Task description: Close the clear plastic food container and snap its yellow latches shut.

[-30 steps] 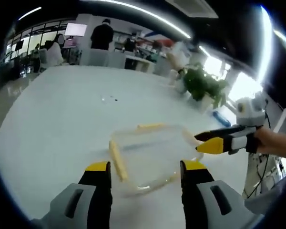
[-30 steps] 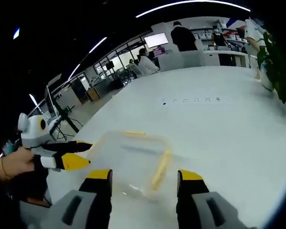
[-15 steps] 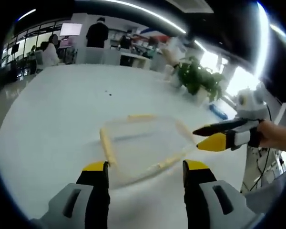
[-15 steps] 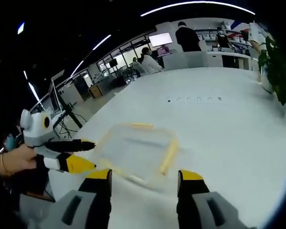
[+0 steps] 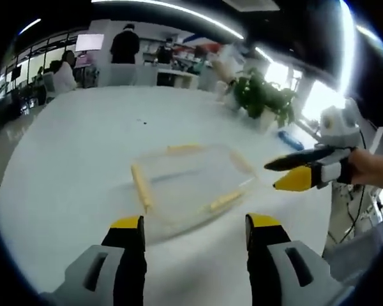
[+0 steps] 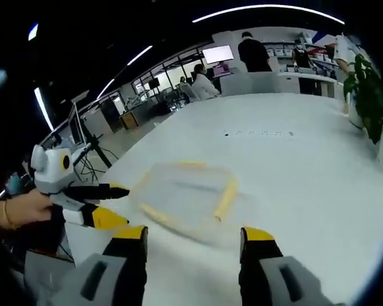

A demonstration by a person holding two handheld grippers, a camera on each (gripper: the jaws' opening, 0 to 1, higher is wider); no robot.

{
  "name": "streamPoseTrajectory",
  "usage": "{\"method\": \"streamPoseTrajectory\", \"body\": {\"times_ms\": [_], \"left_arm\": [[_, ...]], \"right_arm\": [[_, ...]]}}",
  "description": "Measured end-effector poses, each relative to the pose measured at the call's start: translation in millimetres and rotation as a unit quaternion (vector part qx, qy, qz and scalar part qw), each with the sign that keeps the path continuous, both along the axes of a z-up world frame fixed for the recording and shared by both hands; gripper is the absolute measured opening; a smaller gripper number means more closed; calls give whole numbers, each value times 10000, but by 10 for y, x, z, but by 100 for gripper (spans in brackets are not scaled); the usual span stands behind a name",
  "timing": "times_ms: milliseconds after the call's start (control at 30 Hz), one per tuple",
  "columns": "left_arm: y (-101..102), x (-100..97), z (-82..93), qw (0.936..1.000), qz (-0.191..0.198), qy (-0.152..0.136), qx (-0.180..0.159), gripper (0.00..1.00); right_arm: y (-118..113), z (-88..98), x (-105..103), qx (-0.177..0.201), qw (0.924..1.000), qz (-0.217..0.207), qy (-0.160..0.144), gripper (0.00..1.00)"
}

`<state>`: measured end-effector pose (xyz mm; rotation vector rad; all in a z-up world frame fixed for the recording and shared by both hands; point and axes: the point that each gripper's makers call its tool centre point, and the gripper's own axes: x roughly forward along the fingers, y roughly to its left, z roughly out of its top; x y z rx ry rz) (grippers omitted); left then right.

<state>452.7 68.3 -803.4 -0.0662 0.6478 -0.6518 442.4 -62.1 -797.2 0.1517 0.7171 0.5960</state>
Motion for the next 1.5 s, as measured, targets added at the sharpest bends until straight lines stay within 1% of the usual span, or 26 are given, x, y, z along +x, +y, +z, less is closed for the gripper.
{"method": "streamPoseTrajectory", "body": {"times_ms": [67,167,300,400,500,633,667,700,767,867,967,1067,1233,1333,1500], "left_arm": [[25,-32,57,9999,-74,-120,47,62],[91,-111,163,9994,-153,-300,92,65],[199,-216,276,9989,-103,-454,48,69],[257,-300,325,9985,-73,-542,15,71],[289,-406,335,9983,-142,-571,51,71],[340,-529,385,9978,-136,-652,44,76],[355,-537,377,9978,-112,-649,94,75],[387,-552,366,9973,-107,-693,234,75],[399,-580,389,9966,-99,-768,268,77],[414,-611,432,9965,-32,-811,213,82],[431,-644,470,9961,16,-858,190,85],[430,-701,488,9960,20,-881,151,84],[456,-766,459,9965,34,-834,98,86],[520,-750,448,9968,169,-778,61,88],[556,-745,489,9962,218,-844,80,88]], "right_arm": [[5,35,-34,35,10000,-16,-37,59],[30,85,-94,60,9999,-6,-106,61],[65,135,-227,-7,9998,120,-188,63],[66,167,-329,-78,9995,194,-230,65],[59,215,-420,-63,9994,215,-260,66],[64,275,-544,-35,9991,251,-326,68],[66,281,-570,-31,9991,258,-324,69],[64,286,-607,-35,9991,258,-321,69],[54,296,-663,-70,9990,274,-338,71],[34,322,-731,-82,9989,261,-382,72],[25,346,-796,-45,9989,225,-405,73],[10,337,-887,35,9992,125,-390,73],[2,301,-1018,137,9994,13,-332,74],[-19,292,-1051,161,9994,-25,-296,74],[-47,319,-1056,215,9992,-114,-312,74]]}}
